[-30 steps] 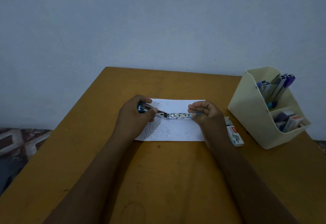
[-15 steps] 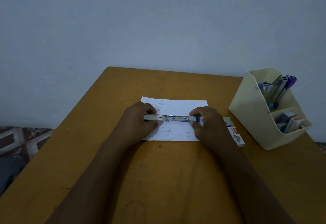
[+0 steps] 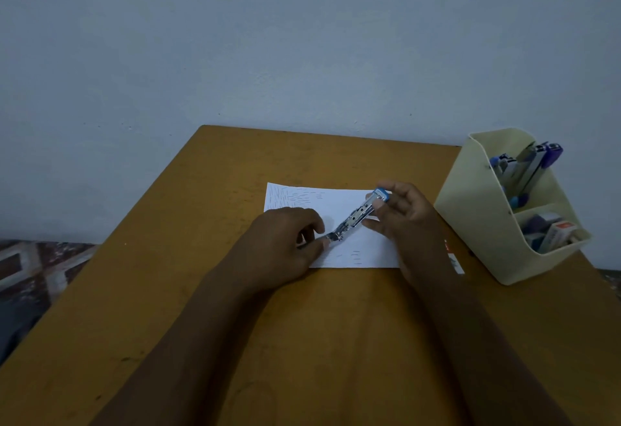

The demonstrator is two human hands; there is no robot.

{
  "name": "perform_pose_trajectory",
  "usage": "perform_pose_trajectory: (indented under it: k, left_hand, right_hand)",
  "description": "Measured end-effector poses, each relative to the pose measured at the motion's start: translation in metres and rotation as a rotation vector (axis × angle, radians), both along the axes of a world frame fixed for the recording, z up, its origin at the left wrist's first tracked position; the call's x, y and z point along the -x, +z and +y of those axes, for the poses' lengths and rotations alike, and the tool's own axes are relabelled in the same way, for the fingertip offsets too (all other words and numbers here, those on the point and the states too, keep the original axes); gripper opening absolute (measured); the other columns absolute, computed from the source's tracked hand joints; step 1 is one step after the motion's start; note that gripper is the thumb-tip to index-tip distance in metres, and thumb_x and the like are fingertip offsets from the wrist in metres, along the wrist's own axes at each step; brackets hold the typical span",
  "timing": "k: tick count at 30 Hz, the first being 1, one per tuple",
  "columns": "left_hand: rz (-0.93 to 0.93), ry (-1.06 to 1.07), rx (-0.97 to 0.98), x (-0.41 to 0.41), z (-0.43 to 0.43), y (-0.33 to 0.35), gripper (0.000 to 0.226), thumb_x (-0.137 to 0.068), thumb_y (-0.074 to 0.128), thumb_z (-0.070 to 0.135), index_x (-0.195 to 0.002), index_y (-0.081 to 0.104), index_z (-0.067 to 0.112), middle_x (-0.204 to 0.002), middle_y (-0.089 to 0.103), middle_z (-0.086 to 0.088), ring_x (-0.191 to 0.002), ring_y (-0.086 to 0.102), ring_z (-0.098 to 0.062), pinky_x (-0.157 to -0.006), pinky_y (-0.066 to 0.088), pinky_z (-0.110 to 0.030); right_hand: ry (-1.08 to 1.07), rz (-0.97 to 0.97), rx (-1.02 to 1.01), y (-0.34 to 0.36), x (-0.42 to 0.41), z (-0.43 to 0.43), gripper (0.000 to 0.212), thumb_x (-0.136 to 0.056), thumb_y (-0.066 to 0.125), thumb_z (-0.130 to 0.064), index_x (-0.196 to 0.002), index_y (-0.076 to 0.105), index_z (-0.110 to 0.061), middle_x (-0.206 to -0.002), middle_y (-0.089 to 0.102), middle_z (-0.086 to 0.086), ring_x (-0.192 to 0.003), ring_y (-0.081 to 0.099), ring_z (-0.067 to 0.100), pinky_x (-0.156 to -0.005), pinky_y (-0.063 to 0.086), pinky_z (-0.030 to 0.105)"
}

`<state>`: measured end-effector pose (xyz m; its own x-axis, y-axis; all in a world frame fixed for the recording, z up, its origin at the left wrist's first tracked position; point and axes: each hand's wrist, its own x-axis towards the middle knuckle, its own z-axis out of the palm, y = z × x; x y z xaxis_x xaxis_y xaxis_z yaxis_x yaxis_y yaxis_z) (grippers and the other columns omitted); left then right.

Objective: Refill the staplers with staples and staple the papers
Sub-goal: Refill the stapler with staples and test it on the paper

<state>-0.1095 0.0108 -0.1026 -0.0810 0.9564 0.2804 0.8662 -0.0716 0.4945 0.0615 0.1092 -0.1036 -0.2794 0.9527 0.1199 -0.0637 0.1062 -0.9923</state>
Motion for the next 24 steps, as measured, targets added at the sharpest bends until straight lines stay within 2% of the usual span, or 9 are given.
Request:
perform_pose_trajectory:
  k: [2, 6, 10, 12, 15, 18, 24]
  left_hand:
    - [0.018, -0.035, -0.013, -0.006, 0.001, 0.0, 0.018, -0.087, 0.064, 0.033, -0.104, 0.062, 0.027, -0.083, 0.062, 0.015, -0.073, 0.058, -0.004, -0.066, 0.045, -0.023]
    - [0.082, -0.061, -0.087, -0.022, 0.005, 0.001, 0.045, -0.094, 0.054, 0.033, -0.137, 0.042, 0.033, -0.098, 0.059, 0.012, -0.074, 0.048, -0.002, -0.067, 0.04, -0.022]
    - [0.138, -0.111, -0.125, -0.03, 0.009, 0.0, 0.051, -0.095, 0.051, 0.025, -0.144, 0.036, 0.03, -0.098, 0.06, 0.001, -0.083, 0.056, -0.015, -0.07, 0.048, -0.035]
    - [0.146, -0.112, -0.125, -0.031, 0.011, -0.002, 0.051, -0.095, 0.05, 0.024, -0.144, 0.036, 0.028, -0.099, 0.06, -0.002, -0.089, 0.057, -0.019, -0.072, 0.048, -0.038]
    - [0.147, -0.11, -0.155, -0.031, 0.012, -0.002, 0.046, -0.095, 0.048, 0.024, -0.14, 0.042, 0.024, -0.096, 0.061, -0.003, -0.086, 0.058, -0.02, -0.07, 0.049, -0.038]
    - [0.162, -0.083, -0.189, -0.031, 0.013, -0.002, 0.035, -0.094, 0.049, 0.023, -0.129, 0.051, 0.021, -0.088, 0.061, -0.002, -0.077, 0.058, -0.02, -0.065, 0.049, -0.038]
    - [0.144, -0.076, -0.263, -0.032, 0.012, -0.002, 0.01, -0.094, 0.053, 0.025, -0.103, 0.056, 0.021, -0.079, 0.059, 0.001, -0.067, 0.055, -0.014, -0.058, 0.048, -0.036]
  right_hand:
    - [0.016, 0.025, 0.005, 0.001, 0.002, -0.001, 0.021, -0.09, 0.057, -0.007, -0.107, 0.059, -0.018, -0.1, 0.067, 0.0, -0.089, 0.067, 0.012, -0.072, 0.056, 0.025]
    - [0.067, 0.088, 0.034, 0.001, 0.005, -0.004, 0.022, -0.09, 0.057, -0.008, -0.109, 0.06, -0.016, -0.104, 0.067, 0.004, -0.094, 0.067, 0.016, -0.075, 0.056, 0.028]
    - [0.108, 0.168, 0.114, 0.001, 0.007, -0.004, 0.022, -0.09, 0.056, -0.006, -0.111, 0.06, -0.012, -0.104, 0.067, 0.006, -0.095, 0.066, 0.015, -0.076, 0.056, 0.029]
    - [0.113, 0.188, 0.134, 0.001, 0.007, -0.004, 0.022, -0.091, 0.054, -0.005, -0.112, 0.059, -0.01, -0.104, 0.067, 0.007, -0.092, 0.067, 0.014, -0.074, 0.056, 0.027]
    - [0.115, 0.192, 0.139, -0.001, 0.006, -0.004, 0.022, -0.091, 0.054, -0.005, -0.112, 0.059, -0.01, -0.105, 0.067, 0.009, -0.091, 0.068, 0.016, -0.075, 0.057, 0.029]
    - [0.119, 0.179, 0.135, -0.002, 0.008, -0.005, 0.021, -0.092, 0.053, -0.005, -0.11, 0.061, -0.012, -0.105, 0.067, 0.008, -0.092, 0.068, 0.018, -0.077, 0.057, 0.032]
    - [0.125, 0.204, 0.153, -0.001, 0.009, -0.006, 0.02, -0.093, 0.05, -0.003, -0.107, 0.061, -0.013, -0.103, 0.066, 0.008, -0.088, 0.067, 0.014, -0.07, 0.055, 0.026]
